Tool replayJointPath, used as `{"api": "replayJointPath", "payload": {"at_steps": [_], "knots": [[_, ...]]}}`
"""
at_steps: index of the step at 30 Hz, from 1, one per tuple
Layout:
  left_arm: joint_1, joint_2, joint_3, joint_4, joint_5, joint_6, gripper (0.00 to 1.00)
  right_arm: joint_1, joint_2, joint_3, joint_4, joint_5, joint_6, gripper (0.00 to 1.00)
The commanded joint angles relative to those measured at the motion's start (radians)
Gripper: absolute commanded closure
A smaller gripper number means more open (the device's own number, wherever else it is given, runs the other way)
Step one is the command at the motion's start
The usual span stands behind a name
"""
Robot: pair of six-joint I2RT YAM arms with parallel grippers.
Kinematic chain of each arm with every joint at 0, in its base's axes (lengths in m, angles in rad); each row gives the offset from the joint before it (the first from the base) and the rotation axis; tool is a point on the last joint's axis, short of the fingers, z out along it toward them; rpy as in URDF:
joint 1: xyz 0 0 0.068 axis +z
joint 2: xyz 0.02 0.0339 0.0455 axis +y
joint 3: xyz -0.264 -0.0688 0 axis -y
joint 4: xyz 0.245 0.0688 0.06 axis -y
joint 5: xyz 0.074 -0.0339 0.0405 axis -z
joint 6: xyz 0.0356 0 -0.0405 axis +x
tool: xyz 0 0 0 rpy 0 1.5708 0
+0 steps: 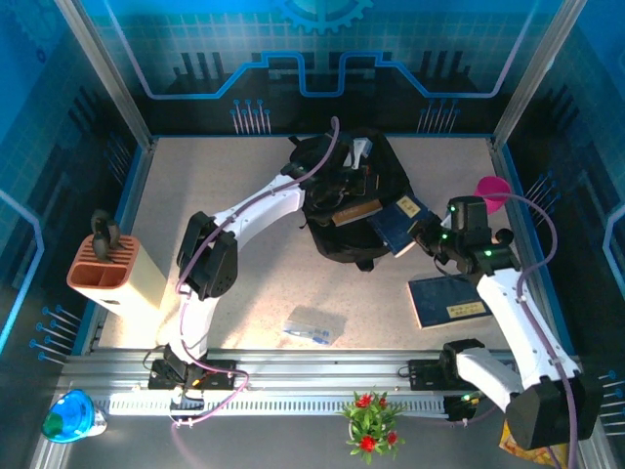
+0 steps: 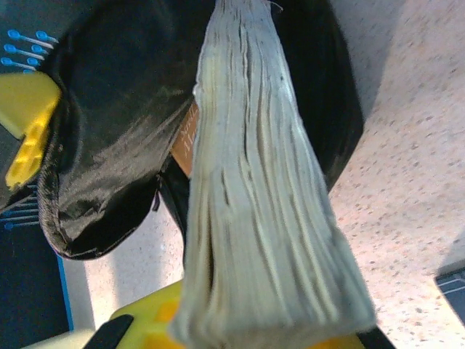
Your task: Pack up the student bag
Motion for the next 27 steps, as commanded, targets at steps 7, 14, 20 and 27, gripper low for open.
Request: {"api": "replayJointPath", "payload": {"at_steps": [7, 14, 20, 27], "knots": [[0.001, -0.151, -0.107, 0.218, 0.117, -0.017, 1.00, 0.034, 0.054, -0.098, 0.363, -0.122, 0.228, 0.98], [0.001, -0.203, -0.152, 0.274, 0.133, -0.027, 1.00, 0.055, 0.132, -0.123, 0.495, -0.108, 0.299, 0.97], [0.001, -0.211, -0.160, 0.286, 0.131, -0.037, 1.00, 0.118, 0.256, -0.085, 0.555, -0.028, 0.299, 0.97], [0.001, -0.209, -0.160, 0.282, 0.113, -0.052, 1.00, 0.215, 0.432, -0.048, 0.618, 0.155, 0.355, 0.97]]}}
